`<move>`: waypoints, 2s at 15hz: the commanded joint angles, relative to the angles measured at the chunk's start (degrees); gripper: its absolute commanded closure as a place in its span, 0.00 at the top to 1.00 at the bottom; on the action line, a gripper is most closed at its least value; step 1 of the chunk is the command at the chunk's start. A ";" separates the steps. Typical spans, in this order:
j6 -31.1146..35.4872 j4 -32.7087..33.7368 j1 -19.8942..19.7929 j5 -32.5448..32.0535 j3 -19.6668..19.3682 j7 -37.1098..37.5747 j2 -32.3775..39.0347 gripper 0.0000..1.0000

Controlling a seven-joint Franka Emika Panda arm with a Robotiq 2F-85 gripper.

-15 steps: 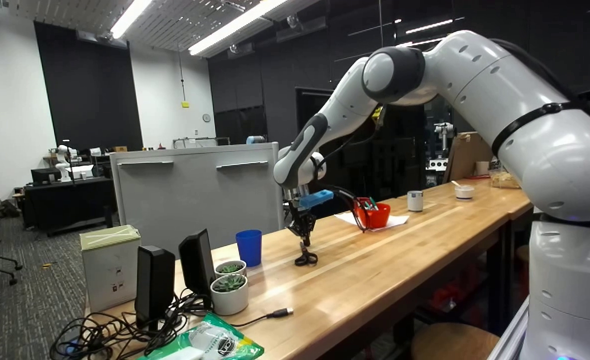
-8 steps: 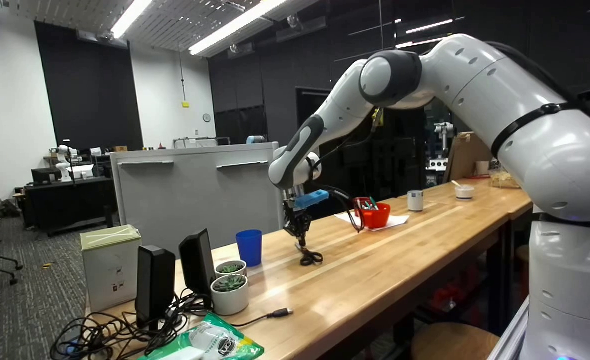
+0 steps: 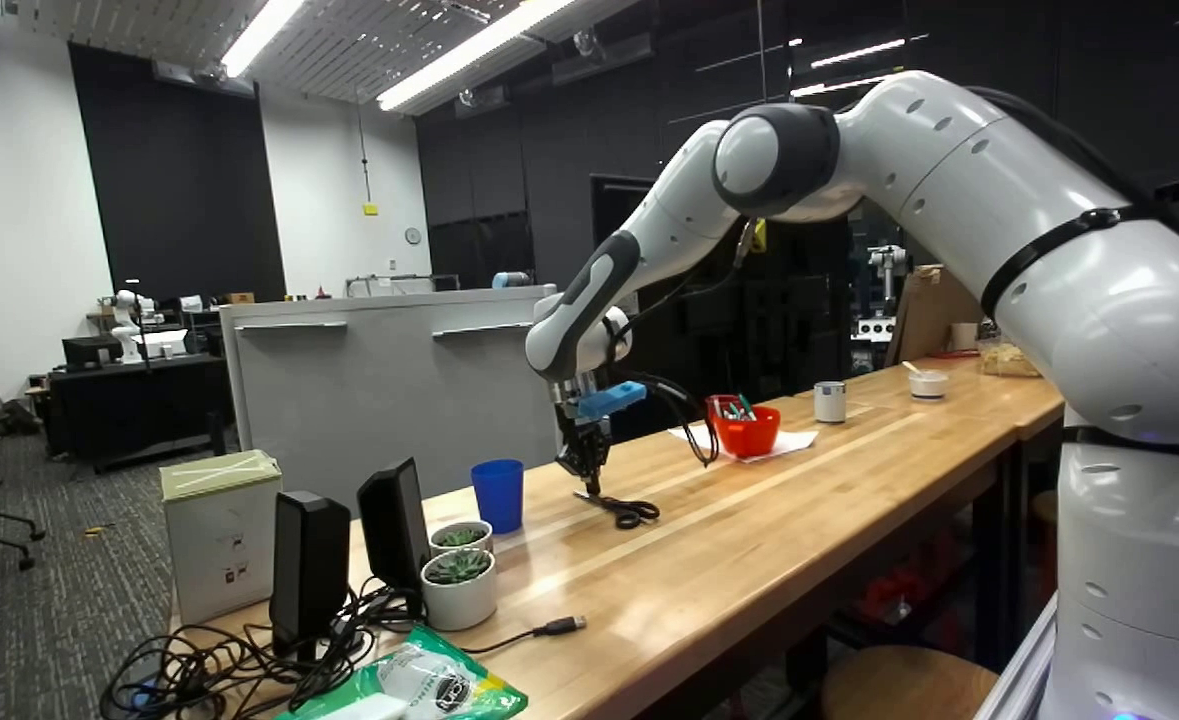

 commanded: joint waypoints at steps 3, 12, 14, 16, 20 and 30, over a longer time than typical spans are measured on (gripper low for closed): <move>-1.47 1.26 0.69 -2.53 0.39 0.06 0.38 0.00; -1.58 2.05 1.26 -3.11 0.97 -0.13 0.85 0.00; -1.68 2.25 1.36 -3.08 1.08 -0.17 1.01 0.00; -1.72 2.25 1.47 -3.14 1.11 -0.22 1.04 0.00; -2.04 2.48 1.61 -3.24 1.18 -0.41 1.33 0.00; -3.12 3.50 2.69 -4.75 1.65 -1.39 2.03 0.00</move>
